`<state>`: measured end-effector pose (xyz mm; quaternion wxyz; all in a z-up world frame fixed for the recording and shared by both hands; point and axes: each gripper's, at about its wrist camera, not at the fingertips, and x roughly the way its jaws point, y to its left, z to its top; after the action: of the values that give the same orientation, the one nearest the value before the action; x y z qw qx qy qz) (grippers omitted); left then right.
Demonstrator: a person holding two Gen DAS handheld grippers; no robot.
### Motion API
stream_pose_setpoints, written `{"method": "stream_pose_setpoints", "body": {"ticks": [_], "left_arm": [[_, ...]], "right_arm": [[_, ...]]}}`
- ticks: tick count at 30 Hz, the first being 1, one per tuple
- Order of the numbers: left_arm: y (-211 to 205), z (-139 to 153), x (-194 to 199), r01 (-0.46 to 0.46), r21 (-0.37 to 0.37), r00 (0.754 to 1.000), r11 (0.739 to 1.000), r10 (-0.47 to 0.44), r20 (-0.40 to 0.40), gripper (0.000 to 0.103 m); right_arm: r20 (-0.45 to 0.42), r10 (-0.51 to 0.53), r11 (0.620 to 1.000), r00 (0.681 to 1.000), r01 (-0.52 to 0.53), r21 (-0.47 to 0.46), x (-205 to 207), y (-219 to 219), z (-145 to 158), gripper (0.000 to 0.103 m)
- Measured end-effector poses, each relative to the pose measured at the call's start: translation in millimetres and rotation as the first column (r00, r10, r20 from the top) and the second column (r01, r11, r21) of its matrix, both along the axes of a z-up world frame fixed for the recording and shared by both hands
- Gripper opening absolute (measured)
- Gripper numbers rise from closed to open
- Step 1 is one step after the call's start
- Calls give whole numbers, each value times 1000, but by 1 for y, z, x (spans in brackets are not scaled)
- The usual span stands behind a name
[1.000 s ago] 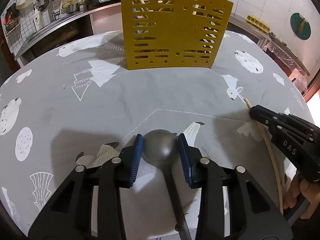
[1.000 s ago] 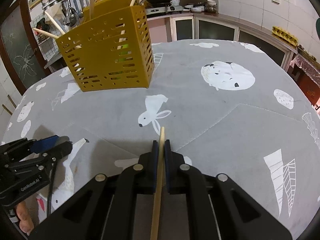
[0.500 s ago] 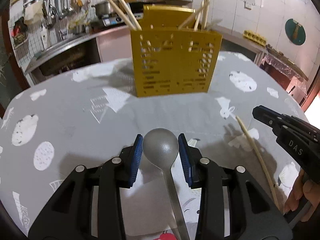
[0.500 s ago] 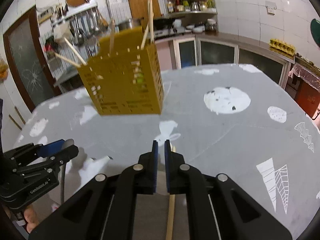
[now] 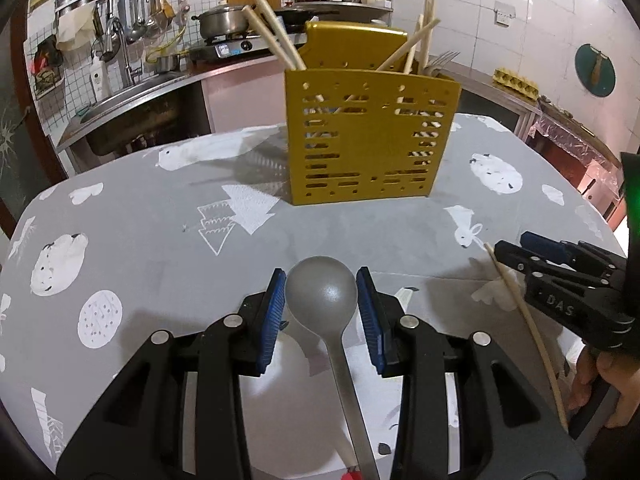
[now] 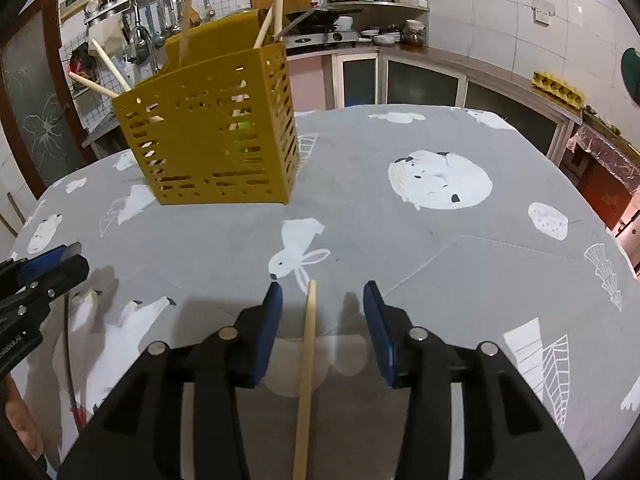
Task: Organize utensils
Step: 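Lift the chopstick and grey spoon and carry them above the yellow holder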
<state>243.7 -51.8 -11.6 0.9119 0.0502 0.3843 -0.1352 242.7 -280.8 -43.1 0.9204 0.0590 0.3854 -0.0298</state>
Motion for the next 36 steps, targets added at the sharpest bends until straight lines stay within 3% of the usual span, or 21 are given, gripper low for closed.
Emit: {"method": "stream_pose_setpoints", "body": {"ticks": [7, 9, 10, 15, 22, 27, 36], "left_arm": [[-1, -10, 5, 2, 10, 999, 1000, -2, -32, 35], [-3, -11, 4, 6, 19, 1000, 1000, -5, -25, 35], [-4, -10, 4, 8, 21, 1000, 1000, -7, -22, 35], [-6, -11, 2, 14, 25, 1000, 1000, -13, -17, 35], [-5, -5, -2, 12, 16, 1000, 1000, -12, 11, 35], [-4, 4, -7, 8, 8, 999, 1000, -8, 50, 35], [-3, 28, -24, 16, -8, 985, 1000, -14, 172, 35]], "right_arm": [[-98, 19, 998, 995, -25, -54, 18, 9, -16, 39], [-105, 15, 998, 994, -21, -57, 19, 11, -15, 30], [-106, 16, 999, 994, -21, -44, 19, 10, -15, 17], [-97, 13, 1000, 995, -14, -8, 16, 5, -13, 6], [3, 11, 1000, 1000, -11, 22, 1, 5, 8, 6], [122, 2, 999, 993, -8, 47, -17, 2, 32, 5], [354, -15, 999, 935, -2, 49, -52, 3, 71, 5]]}}
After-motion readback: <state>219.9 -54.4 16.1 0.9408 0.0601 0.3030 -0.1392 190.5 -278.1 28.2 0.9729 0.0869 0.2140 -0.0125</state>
